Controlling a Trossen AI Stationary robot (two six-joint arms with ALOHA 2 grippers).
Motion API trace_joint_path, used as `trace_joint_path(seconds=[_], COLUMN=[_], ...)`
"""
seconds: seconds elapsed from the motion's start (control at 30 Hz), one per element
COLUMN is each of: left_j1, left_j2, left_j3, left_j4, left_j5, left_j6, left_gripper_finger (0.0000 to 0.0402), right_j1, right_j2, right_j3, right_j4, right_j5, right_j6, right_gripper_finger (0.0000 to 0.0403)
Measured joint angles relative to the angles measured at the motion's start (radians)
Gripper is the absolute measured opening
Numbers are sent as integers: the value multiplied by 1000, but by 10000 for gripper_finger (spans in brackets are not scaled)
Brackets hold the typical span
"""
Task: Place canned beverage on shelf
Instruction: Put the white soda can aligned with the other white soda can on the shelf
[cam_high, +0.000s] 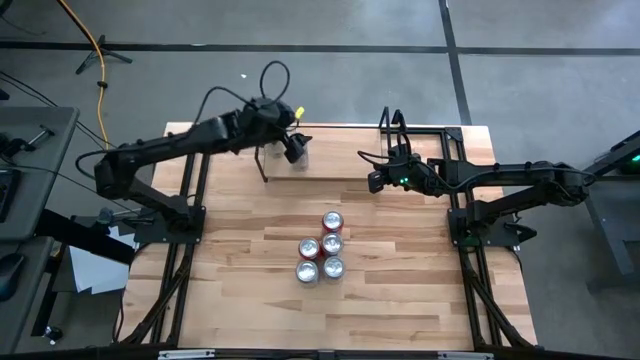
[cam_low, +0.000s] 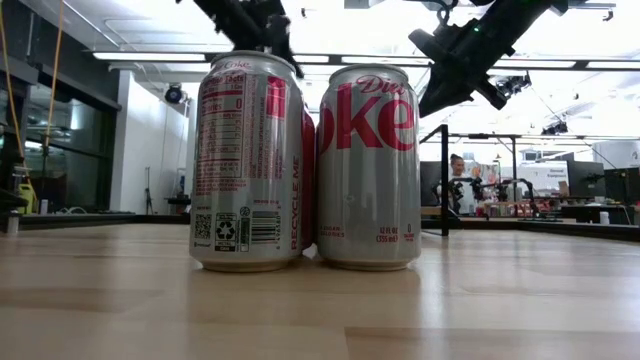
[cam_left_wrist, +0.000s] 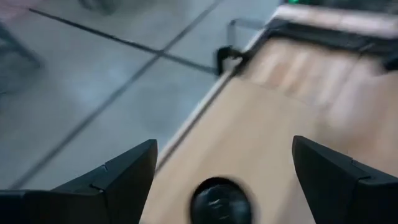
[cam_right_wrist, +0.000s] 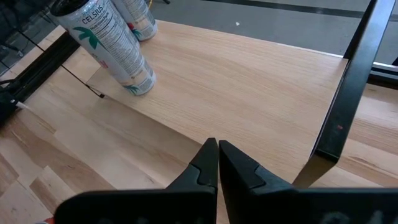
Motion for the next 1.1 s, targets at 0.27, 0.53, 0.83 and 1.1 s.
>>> trace_joint_path(seconds=[0.27, 0.53, 0.83, 1.1], left_j1=[102, 172, 166, 161], left_j2=[152, 329, 373, 373], left_j3=[384, 514, 515, 515], left_j4=[-442, -713, -721, -730], left_j5=[316, 448, 454, 304], left_j6=[144, 373, 559, 682], left_gripper_finger=[321, 321, 321, 321], right_j1=[0, 0, 1, 1], right_j2=[0, 0, 0, 0], right_j3=[0, 0, 0, 0], right_j4=[0, 0, 0, 0], right_j5=[-1, -14, -40, -43], right_j6=[1, 3, 0, -23], right_gripper_finger=[0, 0, 0, 0])
